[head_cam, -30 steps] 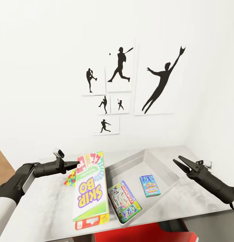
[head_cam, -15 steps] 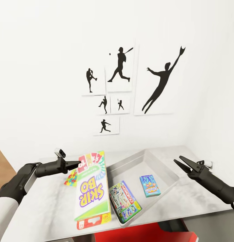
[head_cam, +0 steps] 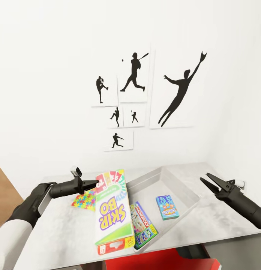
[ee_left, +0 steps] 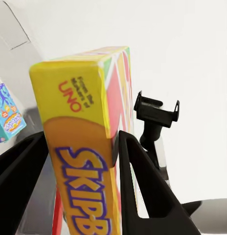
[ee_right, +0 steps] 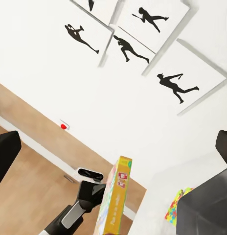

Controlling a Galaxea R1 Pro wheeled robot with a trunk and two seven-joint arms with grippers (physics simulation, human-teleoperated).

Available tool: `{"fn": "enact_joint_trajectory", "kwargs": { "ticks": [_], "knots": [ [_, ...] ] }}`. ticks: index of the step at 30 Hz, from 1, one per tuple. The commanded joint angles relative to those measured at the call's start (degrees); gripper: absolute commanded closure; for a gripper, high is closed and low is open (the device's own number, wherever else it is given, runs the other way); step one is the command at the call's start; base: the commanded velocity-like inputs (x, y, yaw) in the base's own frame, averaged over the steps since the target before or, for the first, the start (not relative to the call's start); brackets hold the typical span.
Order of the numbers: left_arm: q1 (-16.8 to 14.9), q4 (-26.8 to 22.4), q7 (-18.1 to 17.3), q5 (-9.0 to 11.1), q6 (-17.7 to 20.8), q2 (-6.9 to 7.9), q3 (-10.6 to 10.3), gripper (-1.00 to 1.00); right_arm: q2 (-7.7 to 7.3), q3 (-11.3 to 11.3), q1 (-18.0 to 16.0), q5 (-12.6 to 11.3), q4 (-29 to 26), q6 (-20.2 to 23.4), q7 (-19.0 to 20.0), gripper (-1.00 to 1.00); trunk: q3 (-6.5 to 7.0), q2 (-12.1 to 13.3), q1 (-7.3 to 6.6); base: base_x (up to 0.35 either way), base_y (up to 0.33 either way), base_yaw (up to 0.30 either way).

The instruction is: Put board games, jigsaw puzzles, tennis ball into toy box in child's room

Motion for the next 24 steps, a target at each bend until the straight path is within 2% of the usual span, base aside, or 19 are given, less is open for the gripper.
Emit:
{"fn": "enact_joint_trajectory", "kwargs": {
  "ticks": [1, 2, 4, 6, 7, 9, 11, 17, 22, 24],
  "knots": [
    [-0.05, 0.05, 0.23, 0.07, 0.61, -0.56, 0.54, 1.0, -0.01, -0.26, -0.06, 0.15, 0.0, 0.21, 0.22, -1.0, -0.13, -0.13, 0.03, 0.0, 0.0, 0.0],
    [-0.02, 0.19, 1.5, 0.08, 0.57, -2.4, 2.9, 1.0, -0.01, -0.73, -0.06, 0.19, 0.01, 0.24, 0.23, -1.0, -0.13, -0.13, 0.03, 0.0, 0.0, 0.0],
    [0.03, 0.24, 2.43, 0.07, 0.55, -3.66, 5.1, 1.0, -0.05, -0.98, -0.06, 0.21, 0.06, 0.25, 0.24, -1.0, -0.13, -0.13, 0.03, 0.0, 0.0, 0.0],
    [0.08, 0.23, 4.59, -0.04, 0.53, -5.89, 10.57, 1.0, -0.08, -1.28, -0.06, 0.2, 0.64, 0.27, 0.24, -1.0, -0.13, -0.13, 0.03, 0.0, 0.0, 0.0],
    [0.09, 0.22, 5.21, -0.06, 0.53, -6.33, 11.97, 1.0, -0.09, -1.32, -0.06, 0.21, 0.94, 0.27, 0.24, -1.0, -0.13, -0.13, 0.03, 0.0, 0.0, 0.0],
    [0.11, 0.17, 7.57, -0.08, 0.53, -7.45, 16.67, 1.0, -0.1, -1.41, -0.06, 0.22, 2.09, 0.25, 0.21, -1.0, -0.13, -0.13, 0.03, 0.0, 0.0, 0.0],
    [0.12, 0.16, 9.25, -0.05, 0.53, -7.95, 19.18, 1.0, -0.15, -1.45, -0.06, 0.23, 2.78, 0.23, 0.14, -1.0, -0.13, -0.13, 0.03, 0.0, 0.0, 0.0],
    [0.12, -0.49, 11.61, -0.15, 0.43, -9.6, 20.93, 1.0, -0.19, -1.47, -0.06, 0.24, 3.2, 0.22, 0.06, -1.0, -0.13, -0.13, 0.03, 0.0, 0.0, 0.0],
    [0.12, -1.47, 17.7, 0.03, 0.31, -12.26, 21.23, 1.0, -0.2, -1.48, -0.06, 0.26, 3.26, 0.21, -0.01, -1.0, -0.13, -0.13, 0.03, 0.0, 0.0, 0.0],
    [0.15, -2.04, 18.99, 0.05, 0.3, -13.33, 21.25, 1.0, -0.2, -1.48, -0.06, 0.25, 3.26, 0.21, -0.06, -1.0, -0.13, -0.13, 0.03, 0.0, 0.0, 0.0]
  ]
}}
